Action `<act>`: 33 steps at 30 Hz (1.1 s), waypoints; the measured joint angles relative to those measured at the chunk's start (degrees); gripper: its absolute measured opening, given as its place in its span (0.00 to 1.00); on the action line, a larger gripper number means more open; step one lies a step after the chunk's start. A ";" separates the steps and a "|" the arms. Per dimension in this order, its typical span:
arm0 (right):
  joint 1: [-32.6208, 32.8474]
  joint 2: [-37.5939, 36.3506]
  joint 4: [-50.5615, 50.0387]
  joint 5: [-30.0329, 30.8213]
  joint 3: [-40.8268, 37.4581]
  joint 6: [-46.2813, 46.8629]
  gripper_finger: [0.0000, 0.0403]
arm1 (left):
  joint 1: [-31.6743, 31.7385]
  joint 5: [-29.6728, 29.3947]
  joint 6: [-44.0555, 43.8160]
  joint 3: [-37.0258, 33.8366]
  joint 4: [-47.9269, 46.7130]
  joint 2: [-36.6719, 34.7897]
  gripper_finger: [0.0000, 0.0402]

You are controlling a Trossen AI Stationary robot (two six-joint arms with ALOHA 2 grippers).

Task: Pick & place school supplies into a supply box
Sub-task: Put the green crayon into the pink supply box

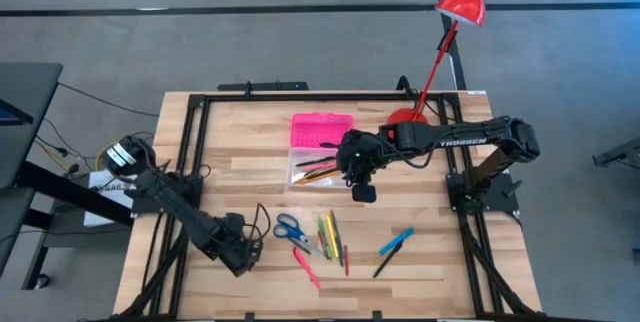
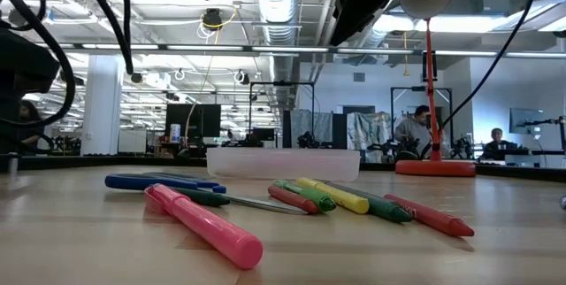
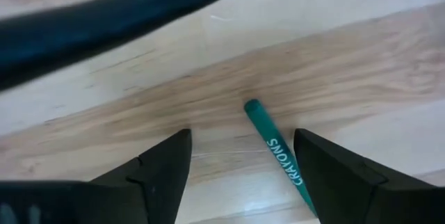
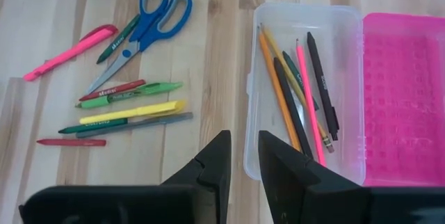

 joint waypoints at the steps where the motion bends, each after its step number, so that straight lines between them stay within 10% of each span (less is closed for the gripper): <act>1: 0.00 0.00 0.01 0.00 0.00 -0.04 0.17 | 0.10 0.75 0.78 -0.02 0.25 0.00 0.62; 33: -0.13 -0.02 -0.38 0.00 0.00 -1.50 0.17 | 0.14 2.75 -4.17 3.48 2.03 3.07 0.62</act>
